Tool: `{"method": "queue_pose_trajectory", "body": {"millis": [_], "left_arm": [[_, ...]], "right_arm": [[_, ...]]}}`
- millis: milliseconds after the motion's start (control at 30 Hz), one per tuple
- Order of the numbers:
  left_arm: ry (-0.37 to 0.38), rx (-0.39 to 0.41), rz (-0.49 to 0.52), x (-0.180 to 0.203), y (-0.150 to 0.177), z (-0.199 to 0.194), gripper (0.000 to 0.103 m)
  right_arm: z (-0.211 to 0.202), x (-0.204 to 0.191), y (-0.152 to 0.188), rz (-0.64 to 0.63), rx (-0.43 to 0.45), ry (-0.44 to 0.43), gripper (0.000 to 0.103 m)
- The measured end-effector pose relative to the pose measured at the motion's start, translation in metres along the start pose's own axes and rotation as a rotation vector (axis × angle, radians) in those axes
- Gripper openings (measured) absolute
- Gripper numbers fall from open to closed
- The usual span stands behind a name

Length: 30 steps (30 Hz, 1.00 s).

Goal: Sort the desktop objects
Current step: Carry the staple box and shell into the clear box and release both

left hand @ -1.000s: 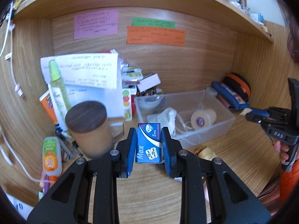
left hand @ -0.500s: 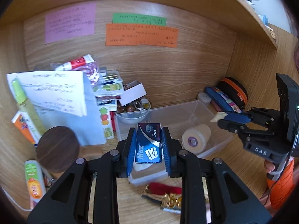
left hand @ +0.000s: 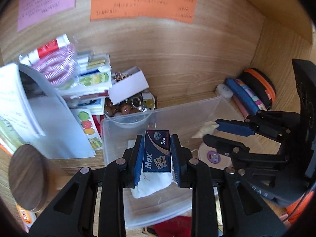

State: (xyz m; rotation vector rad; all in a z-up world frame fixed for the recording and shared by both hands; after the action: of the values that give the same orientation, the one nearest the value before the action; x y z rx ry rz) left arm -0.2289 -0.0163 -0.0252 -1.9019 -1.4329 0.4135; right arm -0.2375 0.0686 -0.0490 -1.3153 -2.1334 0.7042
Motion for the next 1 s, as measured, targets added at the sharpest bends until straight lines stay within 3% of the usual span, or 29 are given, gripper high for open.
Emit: {"method": "queue_pose_trajectory", "body": {"millis": [300,800,867,1000], "left_arm": [[0.01,-0.07,-0.019,-0.007,0.008,0.032,0.026],[0.032,-0.116,-0.029,-0.012,0.014,0.053,0.026],[0.04,-0.115,-0.036,-0.011,0.014,0.053,0.027],[0.037,-0.104,-0.035,-0.011,0.013,0.05,0.035]], "right_arm": [[0.037,-0.005,0.005,-0.058,-0.081,0.006,0.023],[0.057,-0.011,0.009,-0.152,-0.11,0.05,0.023],[0.058,-0.012,0.01,-0.169,-0.108,0.064,0.026],[0.054,-0.014,0.01,-0.206,-0.074,0.101,0.05]]}}
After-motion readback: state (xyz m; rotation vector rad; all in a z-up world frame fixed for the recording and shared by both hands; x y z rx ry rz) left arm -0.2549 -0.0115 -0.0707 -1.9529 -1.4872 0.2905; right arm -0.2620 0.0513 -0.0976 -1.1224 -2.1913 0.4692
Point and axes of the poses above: each gripper's, at about its wrist camera, not at the fingertips, and z roughly the way its jaws point, x to its right, y to its underside, the point moved 6 cm from there along z, roughly the way its jaws point, and after that the axes turned 4 degrees about y, right-handed, at the moved point
